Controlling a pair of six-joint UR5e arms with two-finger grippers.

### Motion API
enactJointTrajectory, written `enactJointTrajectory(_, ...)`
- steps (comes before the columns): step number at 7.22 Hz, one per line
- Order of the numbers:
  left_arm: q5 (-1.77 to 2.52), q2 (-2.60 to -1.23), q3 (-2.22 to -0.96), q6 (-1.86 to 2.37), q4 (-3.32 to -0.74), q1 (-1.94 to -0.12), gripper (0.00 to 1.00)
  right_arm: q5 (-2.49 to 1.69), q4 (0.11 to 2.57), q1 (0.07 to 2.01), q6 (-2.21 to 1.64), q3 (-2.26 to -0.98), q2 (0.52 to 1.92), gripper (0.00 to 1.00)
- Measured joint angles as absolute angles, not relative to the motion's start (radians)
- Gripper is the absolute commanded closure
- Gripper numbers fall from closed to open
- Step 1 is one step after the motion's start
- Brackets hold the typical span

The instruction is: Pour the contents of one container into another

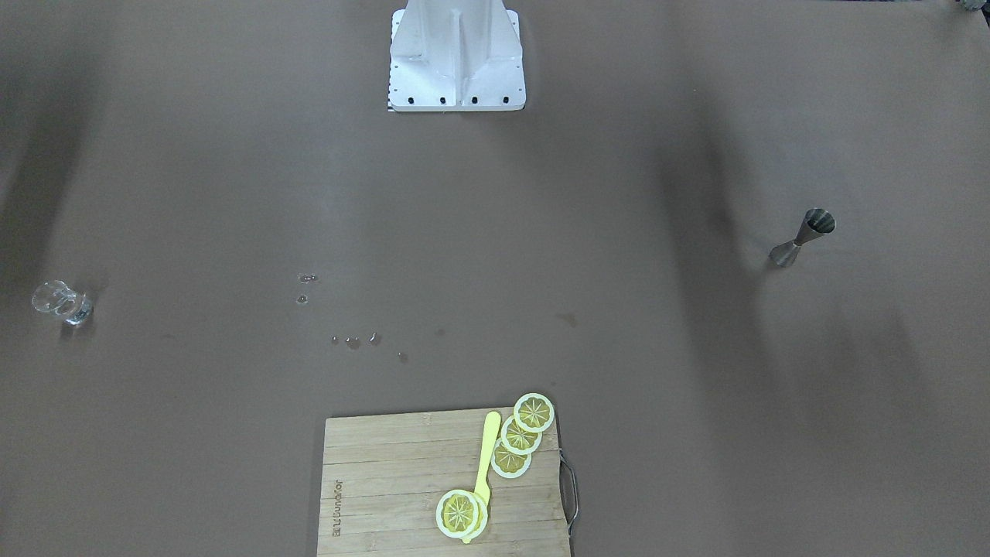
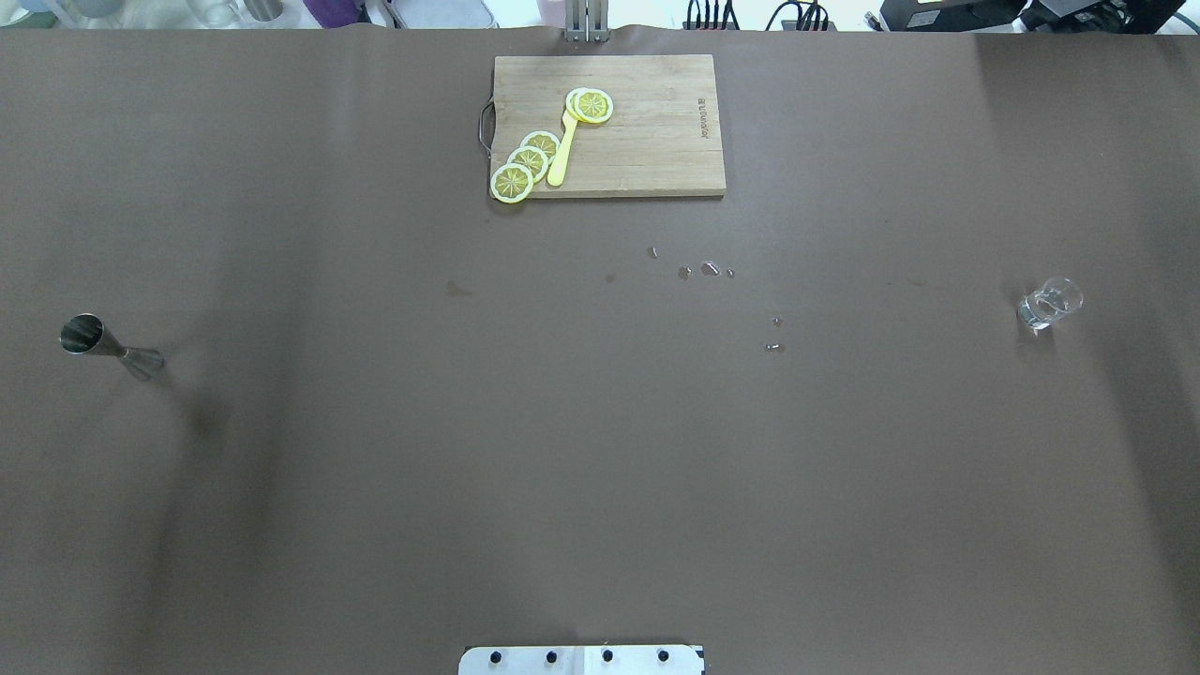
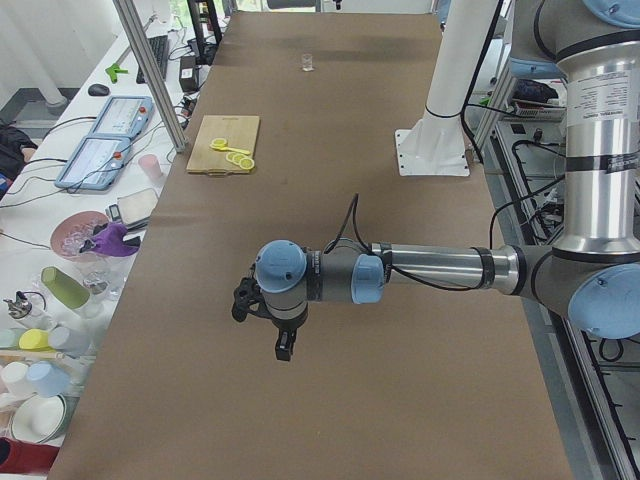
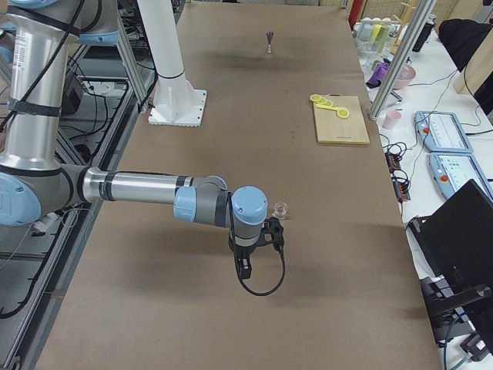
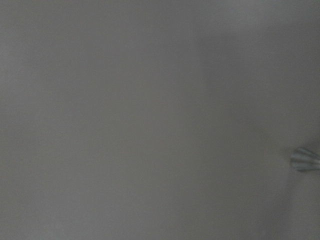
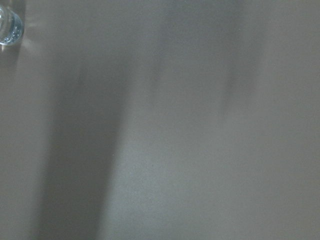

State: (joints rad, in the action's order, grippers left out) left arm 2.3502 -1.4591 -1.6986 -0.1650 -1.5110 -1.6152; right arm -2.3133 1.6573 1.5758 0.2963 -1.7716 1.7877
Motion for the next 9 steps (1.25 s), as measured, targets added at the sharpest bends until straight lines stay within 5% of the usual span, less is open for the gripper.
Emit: enactJointTrajectory(9, 2.305, -1.444, -1.721, -0.197, -1.505, -1.648, 0.02, -2.24, 1.672, 1.629, 0.308, -1.817, 1.82, 0.0)
